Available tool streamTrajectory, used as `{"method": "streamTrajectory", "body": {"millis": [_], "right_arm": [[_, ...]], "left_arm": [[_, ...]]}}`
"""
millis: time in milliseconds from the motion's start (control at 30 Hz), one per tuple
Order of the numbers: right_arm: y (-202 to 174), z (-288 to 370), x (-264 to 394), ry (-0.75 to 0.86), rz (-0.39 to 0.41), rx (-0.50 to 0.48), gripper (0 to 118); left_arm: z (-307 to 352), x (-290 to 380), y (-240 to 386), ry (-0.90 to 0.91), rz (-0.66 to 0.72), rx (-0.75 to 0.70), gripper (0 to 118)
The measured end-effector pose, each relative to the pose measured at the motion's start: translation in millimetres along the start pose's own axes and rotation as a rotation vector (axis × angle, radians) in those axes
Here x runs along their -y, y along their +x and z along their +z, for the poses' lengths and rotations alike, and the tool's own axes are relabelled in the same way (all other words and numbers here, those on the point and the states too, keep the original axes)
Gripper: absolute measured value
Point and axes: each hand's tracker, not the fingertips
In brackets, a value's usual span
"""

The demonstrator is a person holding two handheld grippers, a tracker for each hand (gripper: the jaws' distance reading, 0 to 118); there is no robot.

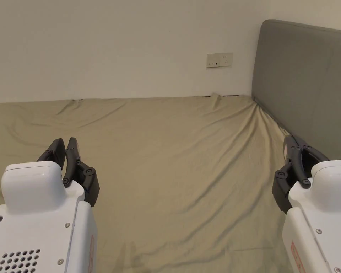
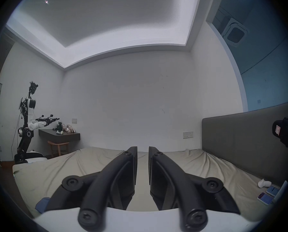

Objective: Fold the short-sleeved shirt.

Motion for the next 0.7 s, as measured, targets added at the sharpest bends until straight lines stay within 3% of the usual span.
{"method": "streamTrajectory", "body": {"millis": [700], "right_arm": [[-17.7, -3.0, -5.9, -0.006, -0.031, -0.082, 3]], "left_arm": [[-4.2, 1.2, 2.6, -0.027, 0.007, 0.053, 15]]}}
